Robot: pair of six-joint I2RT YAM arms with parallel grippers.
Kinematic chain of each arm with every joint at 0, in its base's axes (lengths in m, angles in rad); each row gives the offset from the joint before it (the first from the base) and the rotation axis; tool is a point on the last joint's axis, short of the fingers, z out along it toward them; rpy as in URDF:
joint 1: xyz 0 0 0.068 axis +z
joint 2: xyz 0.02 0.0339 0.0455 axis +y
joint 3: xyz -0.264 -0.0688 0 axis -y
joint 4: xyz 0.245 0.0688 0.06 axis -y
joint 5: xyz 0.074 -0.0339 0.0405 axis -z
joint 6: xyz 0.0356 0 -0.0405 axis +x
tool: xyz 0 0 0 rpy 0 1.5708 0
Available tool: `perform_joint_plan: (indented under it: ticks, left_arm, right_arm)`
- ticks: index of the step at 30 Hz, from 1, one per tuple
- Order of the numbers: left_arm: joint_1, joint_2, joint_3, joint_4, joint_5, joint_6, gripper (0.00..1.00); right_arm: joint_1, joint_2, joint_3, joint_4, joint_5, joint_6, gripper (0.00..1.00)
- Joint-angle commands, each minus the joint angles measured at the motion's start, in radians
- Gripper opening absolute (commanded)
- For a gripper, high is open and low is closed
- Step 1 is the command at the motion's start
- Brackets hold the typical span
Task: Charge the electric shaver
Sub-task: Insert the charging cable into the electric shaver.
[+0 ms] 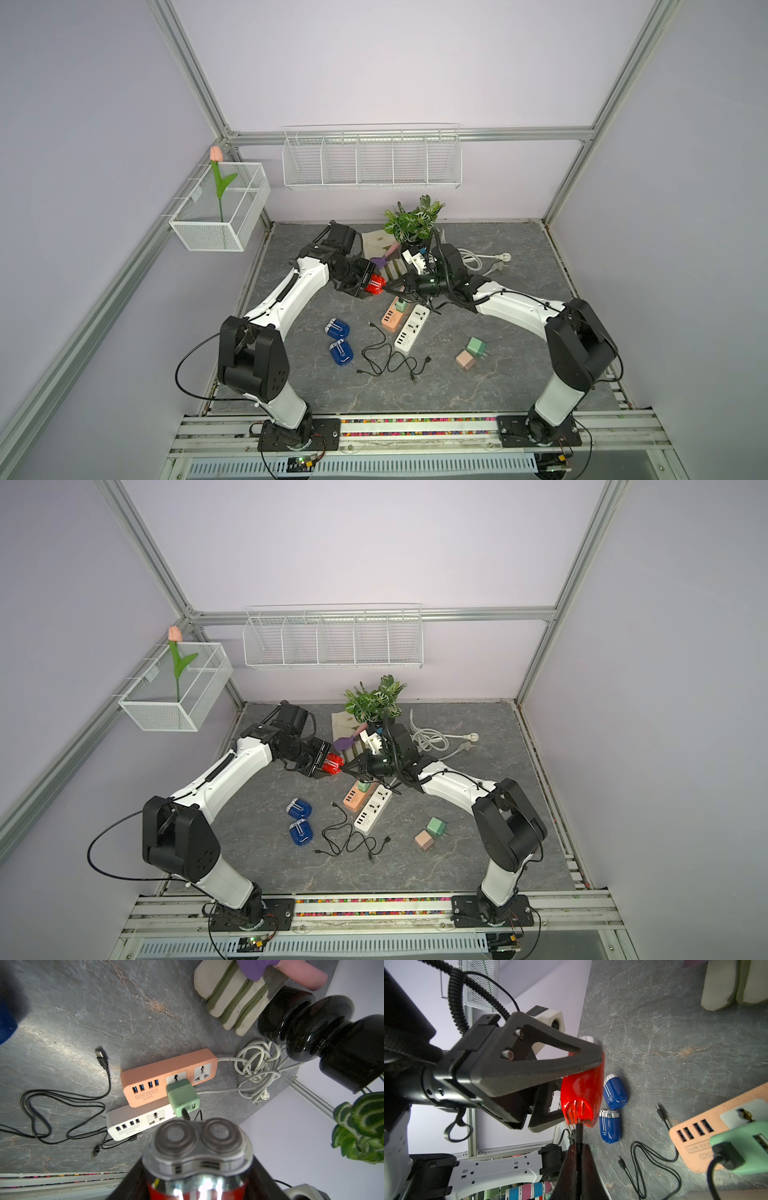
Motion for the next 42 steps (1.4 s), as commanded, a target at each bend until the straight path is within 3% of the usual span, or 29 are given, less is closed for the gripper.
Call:
perform_joint_plan:
  ticks: [1,19,36,38,42]
  left_arm:
    - [-0.019,0.0,0.037,0.002,0.025,-0.005,0.0]
    - [-0.097,-0.018,0.004,0.06,0.061,-0.07,0.0]
    - [-0.088,-0.048,-0.017,0.036,0.071,-0.054,0.0]
    - [-0.072,-0.056,-0.039,0.042,0.059,-0.062,0.0]
    - [-0.048,-0.061,-0.05,0.099,0.043,-0.112,0.0]
  right_arm:
    - [0.009,0.019,0.024,0.009,0.015,0.009,0.07]
    - [0.022,0.067,0.079,-0.018,0.032,-0.005,0.07]
    - [0.026,0.069,0.094,-0.045,0.049,-0.027,0.07]
    - [0.021,0.038,0.091,-0.082,0.068,-0.047,0.15]
    - [0.002,-0.036,0.086,-0.164,0.096,-0.084,0.43]
